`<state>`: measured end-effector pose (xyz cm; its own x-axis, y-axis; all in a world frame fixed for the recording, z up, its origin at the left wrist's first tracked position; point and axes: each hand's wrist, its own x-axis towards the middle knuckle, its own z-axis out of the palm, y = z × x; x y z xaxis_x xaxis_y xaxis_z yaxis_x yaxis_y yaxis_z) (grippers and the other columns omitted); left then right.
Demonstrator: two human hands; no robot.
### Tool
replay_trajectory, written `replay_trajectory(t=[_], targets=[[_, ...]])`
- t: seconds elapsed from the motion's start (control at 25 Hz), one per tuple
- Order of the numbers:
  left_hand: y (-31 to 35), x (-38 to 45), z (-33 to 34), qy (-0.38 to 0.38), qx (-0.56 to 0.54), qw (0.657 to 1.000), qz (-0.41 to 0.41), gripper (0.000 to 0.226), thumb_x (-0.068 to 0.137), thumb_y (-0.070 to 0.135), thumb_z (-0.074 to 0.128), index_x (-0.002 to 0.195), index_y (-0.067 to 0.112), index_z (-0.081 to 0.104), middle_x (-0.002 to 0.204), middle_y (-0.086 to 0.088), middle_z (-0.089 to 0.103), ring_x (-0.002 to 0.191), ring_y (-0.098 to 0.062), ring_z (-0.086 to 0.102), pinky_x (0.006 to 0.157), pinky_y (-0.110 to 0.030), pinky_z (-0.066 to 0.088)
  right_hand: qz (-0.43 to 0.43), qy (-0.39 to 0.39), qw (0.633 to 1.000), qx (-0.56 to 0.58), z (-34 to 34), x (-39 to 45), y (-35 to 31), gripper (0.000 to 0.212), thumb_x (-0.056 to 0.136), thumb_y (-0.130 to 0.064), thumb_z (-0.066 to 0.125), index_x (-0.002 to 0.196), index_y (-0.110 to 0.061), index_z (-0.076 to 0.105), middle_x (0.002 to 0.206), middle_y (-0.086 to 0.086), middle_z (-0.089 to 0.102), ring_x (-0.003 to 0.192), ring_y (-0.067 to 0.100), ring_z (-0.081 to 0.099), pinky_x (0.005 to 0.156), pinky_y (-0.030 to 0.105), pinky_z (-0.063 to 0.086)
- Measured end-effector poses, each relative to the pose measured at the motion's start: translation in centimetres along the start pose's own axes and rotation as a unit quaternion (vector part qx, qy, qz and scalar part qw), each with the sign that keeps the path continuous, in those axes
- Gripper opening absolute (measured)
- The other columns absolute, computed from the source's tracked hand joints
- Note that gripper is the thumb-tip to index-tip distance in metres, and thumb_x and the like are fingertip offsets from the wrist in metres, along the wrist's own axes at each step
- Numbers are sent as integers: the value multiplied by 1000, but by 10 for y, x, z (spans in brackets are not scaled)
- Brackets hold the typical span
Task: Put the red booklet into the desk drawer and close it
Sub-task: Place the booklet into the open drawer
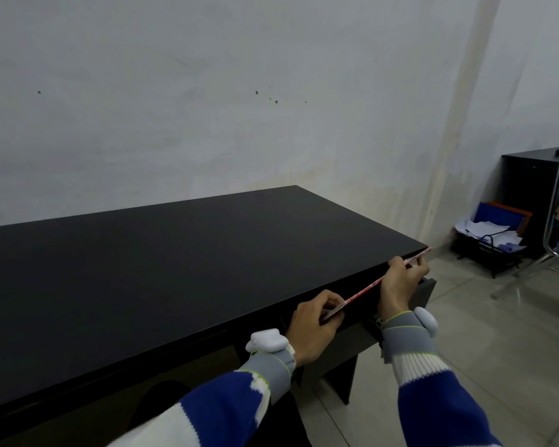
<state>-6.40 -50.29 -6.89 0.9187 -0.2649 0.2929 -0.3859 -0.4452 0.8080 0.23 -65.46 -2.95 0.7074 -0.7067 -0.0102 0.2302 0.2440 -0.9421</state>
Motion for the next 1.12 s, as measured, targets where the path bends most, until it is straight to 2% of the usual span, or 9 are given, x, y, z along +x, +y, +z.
replay_trajectory(t=[0.16,0.28,0.4,0.48,0.56,0.68,0.84,1.0,1.12], targets=[[6,-7,3,37,38,995,87,28,90,25,56,116,17,59,112,1,67,102,-8,63,90,-21,52,-89,54,991,-83,-8,2,4,50,84,0,49,133,2,42,137,19,42,121,32,49,101,31,38],[8,-7,4,56,95,987,117,34,88,14,53,122,17,58,118,2,66,107,-13,61,93,-31,51,-97,66,986,-115,-11,0,16,50,85,0,50,134,1,41,138,21,37,123,30,45,96,20,30],[9,-5,1,32,192,974,118,48,84,6,48,129,23,51,124,3,63,107,-20,60,93,-36,48,-97,84,977,-173,-12,-1,28,53,84,-5,55,135,-3,41,137,19,41,123,32,46,103,28,30],[8,-2,-1,3,270,954,134,49,86,4,43,131,24,49,130,0,59,105,-25,59,91,-37,47,-93,82,968,-218,-10,0,33,56,84,-10,59,137,-6,40,137,18,43,128,34,43,110,40,27],[6,0,-3,-14,312,938,148,46,89,5,42,130,23,51,133,-1,57,104,-26,58,88,-37,47,-95,78,954,-274,-9,3,36,58,83,-15,61,137,-7,41,139,17,42,131,35,37,111,45,23],[3,5,-3,-16,331,932,150,43,90,6,42,129,21,53,132,-2,57,106,-25,57,85,-36,50,-97,57,938,-327,-11,6,43,62,83,-18,61,140,-6,41,140,19,40,131,37,33,111,44,23],[-1,7,0,-41,371,917,140,44,91,8,42,133,19,49,134,-4,55,115,-25,53,91,-37,49,-119,8,927,-356,-14,8,56,59,91,-24,56,143,-2,38,148,18,32,135,36,27,110,42,27],[-3,9,0,-38,430,895,116,40,98,28,34,128,13,55,139,-3,52,121,-23,49,98,-35,43,-139,-14,912,-386,-15,7,62,56,95,-27,51,145,-4,38,157,20,22,143,37,18,117,47,20],[-5,8,1,-27,420,901,108,42,98,30,31,125,13,59,136,-3,55,120,-21,50,98,-34,42,-136,-7,913,-383,-14,4,63,57,94,-27,53,146,-9,36,160,20,10,147,38,9,116,50,21]])
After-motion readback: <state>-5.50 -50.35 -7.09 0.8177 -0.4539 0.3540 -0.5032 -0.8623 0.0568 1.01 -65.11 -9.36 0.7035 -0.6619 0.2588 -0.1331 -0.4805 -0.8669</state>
